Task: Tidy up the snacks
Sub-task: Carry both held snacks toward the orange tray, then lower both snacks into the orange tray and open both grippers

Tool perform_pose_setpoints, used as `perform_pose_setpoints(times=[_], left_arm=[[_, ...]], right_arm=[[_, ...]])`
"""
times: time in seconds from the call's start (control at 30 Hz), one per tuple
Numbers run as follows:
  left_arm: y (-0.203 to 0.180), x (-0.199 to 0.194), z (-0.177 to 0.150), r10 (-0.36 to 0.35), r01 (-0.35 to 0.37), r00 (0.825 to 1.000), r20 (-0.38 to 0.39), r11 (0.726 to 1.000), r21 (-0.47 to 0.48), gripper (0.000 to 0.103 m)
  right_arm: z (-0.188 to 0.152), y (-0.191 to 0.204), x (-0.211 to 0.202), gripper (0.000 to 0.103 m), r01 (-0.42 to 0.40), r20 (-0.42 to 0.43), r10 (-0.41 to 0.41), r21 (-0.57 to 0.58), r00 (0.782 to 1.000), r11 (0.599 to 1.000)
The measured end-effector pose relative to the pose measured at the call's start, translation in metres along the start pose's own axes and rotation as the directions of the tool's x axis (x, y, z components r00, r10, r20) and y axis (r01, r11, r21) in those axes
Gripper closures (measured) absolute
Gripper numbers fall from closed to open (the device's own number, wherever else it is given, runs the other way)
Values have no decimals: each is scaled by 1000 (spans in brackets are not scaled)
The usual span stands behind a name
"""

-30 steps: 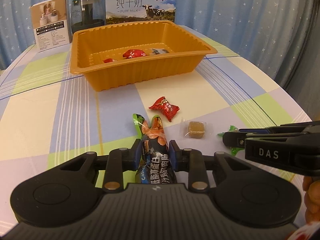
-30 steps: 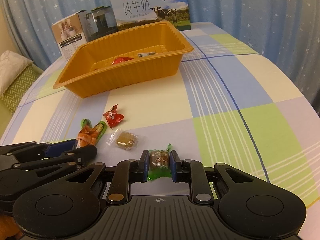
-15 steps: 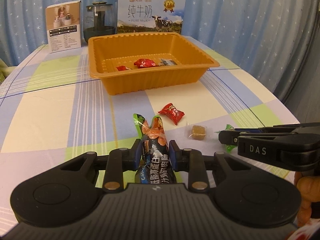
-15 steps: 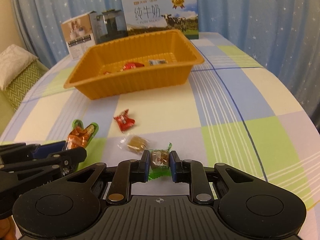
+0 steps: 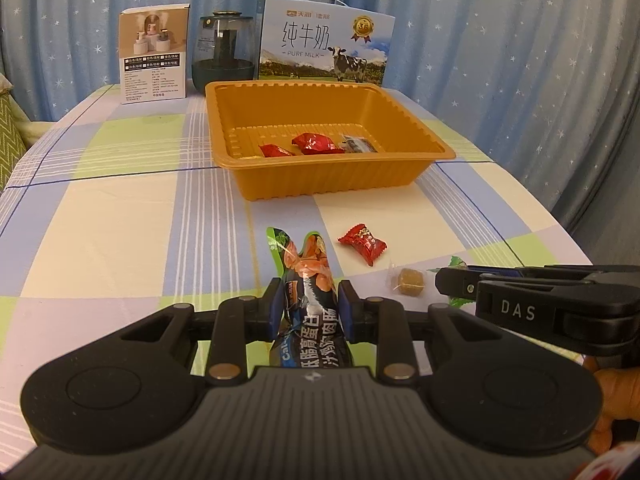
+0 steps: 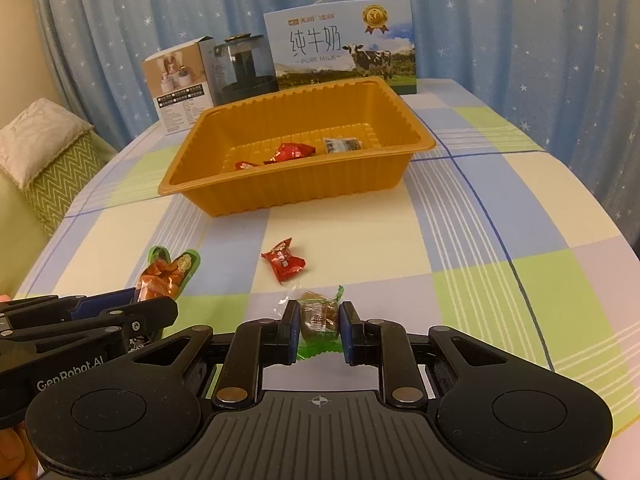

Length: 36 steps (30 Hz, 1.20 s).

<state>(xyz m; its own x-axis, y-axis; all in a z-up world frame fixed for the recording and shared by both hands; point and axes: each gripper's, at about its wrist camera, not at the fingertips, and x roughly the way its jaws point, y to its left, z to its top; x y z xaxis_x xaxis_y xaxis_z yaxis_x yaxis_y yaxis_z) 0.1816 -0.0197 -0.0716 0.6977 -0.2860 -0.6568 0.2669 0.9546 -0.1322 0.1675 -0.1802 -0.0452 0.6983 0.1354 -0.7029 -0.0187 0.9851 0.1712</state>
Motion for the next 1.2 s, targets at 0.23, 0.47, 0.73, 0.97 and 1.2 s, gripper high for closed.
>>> perform_pose_setpoints(times=[0.23,0.47,0.73,0.97,1.2], left_arm=[[3,-4,5,-4,4,1000,21,1000,-10,77],[3,-1,23,-11,11,998,55,1000,-4,77],[8,12,62,-15,14,994,112,1000,7,77],[20,34,96,-15,15,989,146,1000,3,77],[38,60,116,-17,21,989,147,999,-24,77]], right_arm=[[11,-3,-6,82,4,45,-4,8,999,1000],[40,-10,-12,82,17,133,-23,47,991,999],[77,-15,-1,82,-1,197,-17,91,980,996],[108,-6,20,82,-24,250,5,70,968,997],[130,-5,51,82,-21,244,-1,90,970,996]])
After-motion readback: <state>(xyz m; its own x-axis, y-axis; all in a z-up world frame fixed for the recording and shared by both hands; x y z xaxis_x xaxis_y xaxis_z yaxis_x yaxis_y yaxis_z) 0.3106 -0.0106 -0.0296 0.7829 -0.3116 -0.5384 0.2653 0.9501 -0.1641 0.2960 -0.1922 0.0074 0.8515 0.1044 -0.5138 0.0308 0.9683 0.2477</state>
